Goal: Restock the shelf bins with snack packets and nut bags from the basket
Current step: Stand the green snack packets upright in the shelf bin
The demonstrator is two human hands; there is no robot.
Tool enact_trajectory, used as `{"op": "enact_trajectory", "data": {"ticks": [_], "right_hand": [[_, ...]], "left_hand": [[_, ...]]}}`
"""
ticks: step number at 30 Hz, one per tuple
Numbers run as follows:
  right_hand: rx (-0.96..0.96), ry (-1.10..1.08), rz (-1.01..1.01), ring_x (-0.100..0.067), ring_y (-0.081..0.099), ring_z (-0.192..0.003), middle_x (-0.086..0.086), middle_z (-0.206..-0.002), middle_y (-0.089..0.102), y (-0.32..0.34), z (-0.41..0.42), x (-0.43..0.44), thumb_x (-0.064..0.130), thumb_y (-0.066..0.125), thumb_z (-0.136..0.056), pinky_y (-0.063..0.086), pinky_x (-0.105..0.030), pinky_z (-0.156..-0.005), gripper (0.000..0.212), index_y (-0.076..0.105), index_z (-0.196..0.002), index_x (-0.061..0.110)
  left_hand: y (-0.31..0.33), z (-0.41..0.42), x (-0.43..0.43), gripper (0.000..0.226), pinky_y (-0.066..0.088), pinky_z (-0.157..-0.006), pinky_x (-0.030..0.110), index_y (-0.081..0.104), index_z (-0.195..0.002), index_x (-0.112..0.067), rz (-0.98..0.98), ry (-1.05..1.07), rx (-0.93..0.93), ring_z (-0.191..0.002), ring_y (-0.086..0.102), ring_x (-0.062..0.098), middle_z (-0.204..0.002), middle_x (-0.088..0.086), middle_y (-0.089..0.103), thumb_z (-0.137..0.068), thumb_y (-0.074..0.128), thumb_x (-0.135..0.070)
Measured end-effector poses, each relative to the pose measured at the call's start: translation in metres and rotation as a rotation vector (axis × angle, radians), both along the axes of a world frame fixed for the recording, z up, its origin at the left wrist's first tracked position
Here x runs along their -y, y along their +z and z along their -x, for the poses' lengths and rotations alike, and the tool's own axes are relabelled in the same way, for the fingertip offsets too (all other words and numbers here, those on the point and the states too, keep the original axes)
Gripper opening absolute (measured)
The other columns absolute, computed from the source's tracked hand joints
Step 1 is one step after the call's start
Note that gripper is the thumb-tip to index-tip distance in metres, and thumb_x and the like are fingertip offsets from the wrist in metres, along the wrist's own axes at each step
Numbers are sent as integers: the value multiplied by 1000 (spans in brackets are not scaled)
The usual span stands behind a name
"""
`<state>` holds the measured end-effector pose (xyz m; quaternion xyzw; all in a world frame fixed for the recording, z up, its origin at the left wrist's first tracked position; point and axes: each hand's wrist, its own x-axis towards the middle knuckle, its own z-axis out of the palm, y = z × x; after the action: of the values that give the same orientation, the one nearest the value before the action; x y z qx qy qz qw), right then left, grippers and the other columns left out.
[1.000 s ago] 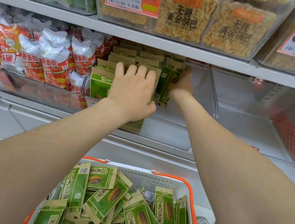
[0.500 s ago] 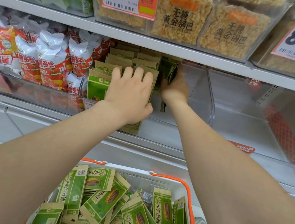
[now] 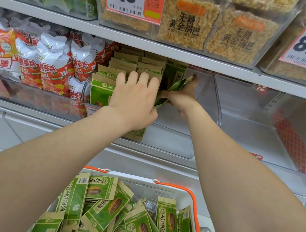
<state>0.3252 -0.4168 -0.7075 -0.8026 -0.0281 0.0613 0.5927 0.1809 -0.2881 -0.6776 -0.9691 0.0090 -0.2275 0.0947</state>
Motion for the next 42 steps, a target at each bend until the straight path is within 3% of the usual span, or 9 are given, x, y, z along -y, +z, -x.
{"op": "enact_trajectory", "data": {"ticks": [6, 10, 14, 18, 21, 25, 31, 36, 42], "right_hand": [[-109, 6, -99, -25, 67, -110, -4, -119, 67, -5, -5, 2, 4, 89, -56, 66, -36, -75, 106, 32, -143, 23], [31, -187, 195, -27, 54, -128, -7, -138, 53, 4, -1, -4, 35, 97, -58, 55, -39, -100, 112, 33, -148, 18], [69, -251, 338, -25, 52, -129, -6, -135, 57, 7, -3, -5, 55, 96, -59, 51, -36, -98, 100, 45, -135, 16], [26, -214, 354, -19, 70, -90, -2, -99, 74, 4, -11, 0, 46, 87, -80, 55, -29, -71, 38, 69, -94, 15], [93, -227, 433, -20, 68, -82, -4, -85, 71, -2, -16, 1, 25, 75, -92, 46, -24, -65, 14, 74, -90, 11], [123, -291, 419, -23, 69, -88, -2, -77, 68, -2, -19, -2, 40, 73, -95, 40, -25, -65, 31, 76, -91, 9], [146, -340, 415, -31, 64, -119, -15, -124, 69, 0, -17, -6, 36, 69, -98, 54, -35, -83, 43, 60, -127, 6], [195, -137, 558, -32, 66, -120, -13, -126, 71, 8, -7, -6, 21, 63, -100, 55, -33, -93, 28, 69, -124, 9], [136, 187, 753, -32, 59, -127, -12, -142, 60, 10, 15, -5, 13, 57, -100, 47, -30, -90, 49, 54, -148, 20]], "left_hand": [[-1, -1, 1, 59, 41, -92, 51, 50, -124, -13, -7, 6, 7, -110, 55, 38, -123, 13, 58, -83, 61, -54], [-2, -1, 2, 58, 41, -92, 51, 49, -123, -13, -8, 3, 15, -110, 55, 38, -123, 13, 58, -84, 61, -53], [-2, 0, 2, 59, 41, -92, 51, 49, -124, -13, -3, 4, 12, -111, 54, 37, -124, 13, 58, -84, 62, -54], [-1, 0, 2, 58, 41, -92, 51, 49, -124, -14, 4, 0, 7, -111, 54, 37, -124, 13, 58, -84, 62, -54], [-1, 0, 3, 57, 41, -92, 51, 49, -123, -14, 10, -2, 8, -111, 54, 37, -124, 13, 58, -84, 62, -54], [0, 1, 3, 57, 41, -93, 51, 48, -123, -14, 9, -2, 6, -111, 54, 37, -123, 13, 58, -84, 62, -54], [0, 0, 3, 57, 40, -95, 52, 48, -125, -14, 9, -3, -4, -113, 53, 37, -126, 13, 57, -87, 62, -55], [0, -1, 2, 62, 40, -94, 51, 47, -126, -14, 2, -4, -1, -114, 52, 36, -127, 13, 56, -88, 64, -59], [0, 3, -1, 75, 41, -96, 51, 48, -131, -13, 19, -28, -1, -116, 51, 36, -129, 12, 54, -85, 66, -70]]}}
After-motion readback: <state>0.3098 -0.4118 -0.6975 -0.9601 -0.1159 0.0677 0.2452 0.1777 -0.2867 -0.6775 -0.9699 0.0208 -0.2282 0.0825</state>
